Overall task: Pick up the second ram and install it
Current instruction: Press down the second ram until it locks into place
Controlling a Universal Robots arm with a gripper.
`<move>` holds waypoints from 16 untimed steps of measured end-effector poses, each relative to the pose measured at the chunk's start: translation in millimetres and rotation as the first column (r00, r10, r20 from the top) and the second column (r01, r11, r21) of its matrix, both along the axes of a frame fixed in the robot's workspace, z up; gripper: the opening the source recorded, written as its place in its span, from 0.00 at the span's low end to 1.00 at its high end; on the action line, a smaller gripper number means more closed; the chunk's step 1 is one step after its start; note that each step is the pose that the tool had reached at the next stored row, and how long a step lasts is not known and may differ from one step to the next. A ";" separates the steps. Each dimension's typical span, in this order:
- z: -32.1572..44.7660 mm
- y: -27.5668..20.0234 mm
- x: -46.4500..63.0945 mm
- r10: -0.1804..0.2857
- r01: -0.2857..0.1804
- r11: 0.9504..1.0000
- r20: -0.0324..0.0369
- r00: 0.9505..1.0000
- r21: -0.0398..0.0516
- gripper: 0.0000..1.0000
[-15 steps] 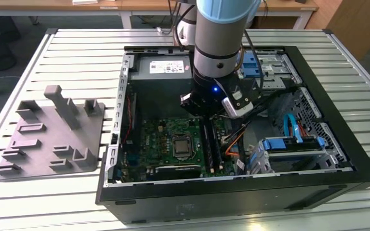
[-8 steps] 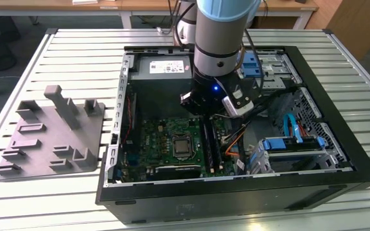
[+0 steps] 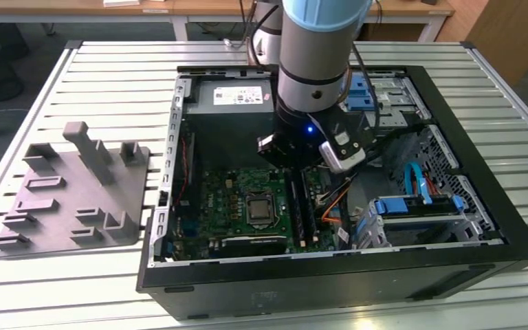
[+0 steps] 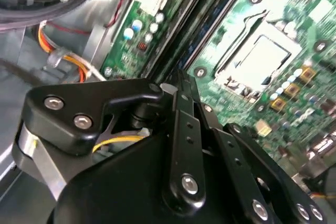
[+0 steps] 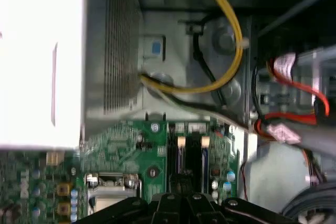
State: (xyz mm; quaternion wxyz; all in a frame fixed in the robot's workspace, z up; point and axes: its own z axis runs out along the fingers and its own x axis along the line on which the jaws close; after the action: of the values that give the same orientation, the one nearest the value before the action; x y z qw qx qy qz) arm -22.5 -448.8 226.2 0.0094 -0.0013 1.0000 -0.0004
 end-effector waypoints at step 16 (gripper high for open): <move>-2.6 -58.2 -0.1 0.000 0.000 1.000 -0.001 1.000 -0.017 0.10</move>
State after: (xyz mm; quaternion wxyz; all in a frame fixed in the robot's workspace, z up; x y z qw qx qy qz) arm -22.6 -507.0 223.6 0.0091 -0.0014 0.9999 -0.0091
